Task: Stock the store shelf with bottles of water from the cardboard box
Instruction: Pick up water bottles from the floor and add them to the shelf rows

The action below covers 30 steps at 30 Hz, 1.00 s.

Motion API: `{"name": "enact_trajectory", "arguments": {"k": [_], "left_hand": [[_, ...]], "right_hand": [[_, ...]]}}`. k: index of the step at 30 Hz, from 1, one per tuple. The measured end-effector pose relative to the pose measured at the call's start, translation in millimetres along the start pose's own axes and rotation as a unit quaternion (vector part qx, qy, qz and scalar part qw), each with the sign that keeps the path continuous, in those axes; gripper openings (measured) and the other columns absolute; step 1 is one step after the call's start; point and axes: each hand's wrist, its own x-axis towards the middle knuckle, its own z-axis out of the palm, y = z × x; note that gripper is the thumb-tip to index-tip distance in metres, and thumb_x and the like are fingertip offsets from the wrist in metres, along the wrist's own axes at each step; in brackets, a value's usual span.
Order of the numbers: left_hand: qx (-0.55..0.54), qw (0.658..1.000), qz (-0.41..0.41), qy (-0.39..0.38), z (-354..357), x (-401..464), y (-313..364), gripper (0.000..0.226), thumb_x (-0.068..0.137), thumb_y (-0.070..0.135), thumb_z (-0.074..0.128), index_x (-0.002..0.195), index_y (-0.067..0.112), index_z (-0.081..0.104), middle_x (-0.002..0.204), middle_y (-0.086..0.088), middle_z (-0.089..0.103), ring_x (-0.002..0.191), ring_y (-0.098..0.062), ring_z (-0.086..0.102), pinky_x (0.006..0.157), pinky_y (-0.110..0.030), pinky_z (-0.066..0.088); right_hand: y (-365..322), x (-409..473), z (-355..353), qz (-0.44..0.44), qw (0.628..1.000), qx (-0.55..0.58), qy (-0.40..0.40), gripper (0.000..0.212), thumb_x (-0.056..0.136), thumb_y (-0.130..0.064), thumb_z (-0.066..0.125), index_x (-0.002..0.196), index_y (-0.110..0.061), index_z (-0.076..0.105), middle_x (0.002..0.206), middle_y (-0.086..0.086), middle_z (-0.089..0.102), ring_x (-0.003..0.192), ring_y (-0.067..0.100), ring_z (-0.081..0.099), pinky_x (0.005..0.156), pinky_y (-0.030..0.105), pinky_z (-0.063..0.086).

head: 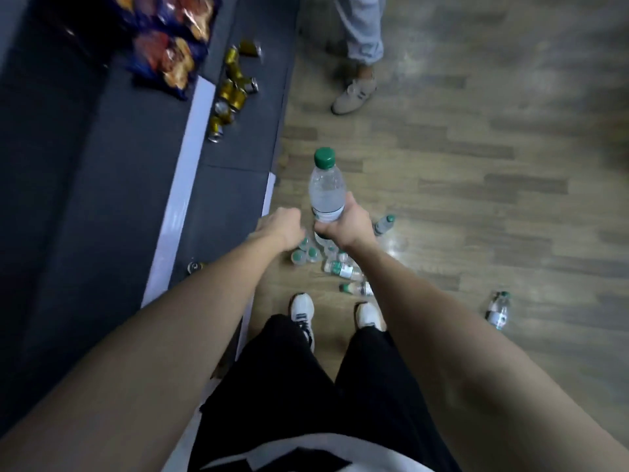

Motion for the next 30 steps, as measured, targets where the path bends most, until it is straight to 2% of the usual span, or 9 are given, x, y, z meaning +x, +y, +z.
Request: {"name": "enact_trajectory", "arguments": {"k": [3,9,16,19,21,23,25,27,30], "left_hand": [[-0.034,0.998,-0.021,0.048,-36.9,-39.4,4.1,0.026,0.096,0.031,0.048,0.113,0.014,0.057,0.123,-0.013,0.058,0.107,-0.036,0.059,0.084,-0.04,0.049],[-0.127,0.977,-0.072,0.157,-99.9,-119.7,0.4,0.006,0.091,0.026,0.049,0.085,0.025,0.051,0.105,-0.007,0.06,0.096,-0.032,0.059,0.077,-0.037,0.048],[-0.283,0.905,-0.144,0.282,-132.0,-201.8,-44.1,0.007,0.084,0.019,0.056,0.078,0.023,0.059,0.087,-0.002,0.067,0.086,-0.029,0.063,0.074,-0.032,0.05],[-0.342,0.861,-0.144,0.348,-146.7,-246.8,-69.6,0.007,0.085,0.015,0.059,0.084,0.022,0.061,0.072,0.007,0.061,0.075,-0.019,0.061,0.068,-0.027,0.047],[-0.401,0.838,-0.115,0.353,-159.2,-276.2,-82.9,0.019,0.084,0.014,0.064,0.102,0.018,0.06,0.077,0.007,0.062,0.072,-0.011,0.058,0.065,-0.024,0.044],[-0.464,0.82,-0.059,0.33,-165.2,-299.1,-97.9,0.042,0.079,0.022,0.074,0.116,0.017,0.056,0.095,0.004,0.069,0.089,-0.012,0.065,0.078,-0.027,0.051],[-0.464,0.818,-0.057,0.335,-166.2,-315.5,-112.1,0.058,0.071,0.04,0.082,0.118,0.019,0.055,0.111,0.001,0.069,0.105,-0.014,0.066,0.092,-0.036,0.053],[-0.455,0.803,-0.097,0.373,-163.5,-326.7,-130.3,0.072,0.06,0.066,0.082,0.111,0.022,0.056,0.109,0.002,0.068,0.103,-0.011,0.067,0.091,-0.04,0.054],[-0.467,0.74,-0.154,0.46,-162.5,-347.9,-157.7,0.085,0.046,0.084,0.075,0.104,0.024,0.058,0.103,0.006,0.069,0.096,-0.01,0.068,0.087,-0.043,0.056]], "right_hand": [[-37.2,-14.5,-29.5,-0.053,0.998,-0.006,-0.023,0.056,0.062,-0.035,0.076,0.113,-0.02,0.057,0.099,-0.001,0.07,0.091,0.021,0.066,0.079,0.034,0.056],[-105.0,-46.6,-67.9,-0.177,0.98,-0.042,-0.077,0.064,0.054,-0.044,0.075,0.112,-0.024,0.06,0.102,-0.003,0.071,0.097,0.019,0.067,0.084,0.039,0.056],[-203.1,-82.0,-67.9,-0.323,0.925,-0.115,-0.162,0.06,0.059,-0.043,0.076,0.113,-0.025,0.057,0.103,-0.002,0.07,0.095,0.02,0.066,0.084,0.04,0.056],[-229.9,-103.7,-49.6,-0.367,0.901,-0.127,-0.195,0.062,0.057,-0.044,0.077,0.112,-0.023,0.058,0.102,-0.001,0.07,0.095,0.02,0.066,0.083,0.04,0.056],[-246.0,-120.1,-34.5,-0.393,0.883,-0.141,-0.216,0.064,0.054,-0.048,0.073,0.111,-0.023,0.06,0.1,-0.002,0.071,0.093,0.019,0.067,0.082,0.04,0.056],[-261.0,-138.0,-16.1,-0.415,0.865,-0.148,-0.24,0.066,0.052,-0.051,0.069,0.112,-0.025,0.061,0.1,-0.003,0.071,0.094,0.017,0.068,0.083,0.038,0.057],[-276.0,-157.2,3.1,-0.424,0.855,-0.137,-0.266,0.063,0.053,-0.046,0.072,0.113,-0.027,0.062,0.101,-0.005,0.072,0.094,0.014,0.068,0.084,0.036,0.057],[-293.0,-179.3,23.0,-0.432,0.844,-0.135,-0.289,0.054,0.059,-0.035,0.077,0.111,-0.026,0.064,0.098,-0.006,0.071,0.093,0.013,0.068,0.081,0.031,0.056],[-319.2,-212.7,52.2,-0.456,0.821,-0.132,-0.317,0.039,0.067,-0.027,0.081,0.102,-0.026,0.065,0.097,-0.006,0.071,0.09,0.011,0.067,0.077,0.026,0.053]]}}
